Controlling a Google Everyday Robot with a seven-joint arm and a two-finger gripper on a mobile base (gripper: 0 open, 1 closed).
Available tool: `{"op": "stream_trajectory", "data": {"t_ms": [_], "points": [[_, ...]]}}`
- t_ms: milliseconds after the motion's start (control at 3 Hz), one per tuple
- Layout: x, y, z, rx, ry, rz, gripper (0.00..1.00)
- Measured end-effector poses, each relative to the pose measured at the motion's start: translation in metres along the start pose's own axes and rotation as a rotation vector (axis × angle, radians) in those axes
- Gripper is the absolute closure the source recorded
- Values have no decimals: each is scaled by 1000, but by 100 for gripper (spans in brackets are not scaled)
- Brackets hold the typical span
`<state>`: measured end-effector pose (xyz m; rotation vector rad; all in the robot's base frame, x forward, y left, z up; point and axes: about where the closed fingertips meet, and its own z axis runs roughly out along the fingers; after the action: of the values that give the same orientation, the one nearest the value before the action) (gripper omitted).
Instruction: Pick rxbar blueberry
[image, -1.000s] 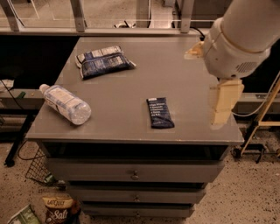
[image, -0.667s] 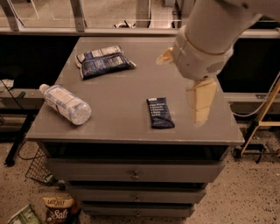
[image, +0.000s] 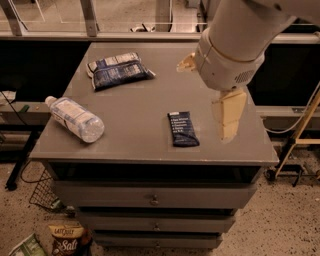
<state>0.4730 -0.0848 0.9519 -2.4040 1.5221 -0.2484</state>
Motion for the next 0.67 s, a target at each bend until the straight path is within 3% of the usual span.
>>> {"op": "stream_trajectory", "data": {"t_ms": [333, 667], "points": [[-8, -16, 29, -21, 43, -127, 0], [-6, -31, 61, -66, 88, -193, 0]]}}
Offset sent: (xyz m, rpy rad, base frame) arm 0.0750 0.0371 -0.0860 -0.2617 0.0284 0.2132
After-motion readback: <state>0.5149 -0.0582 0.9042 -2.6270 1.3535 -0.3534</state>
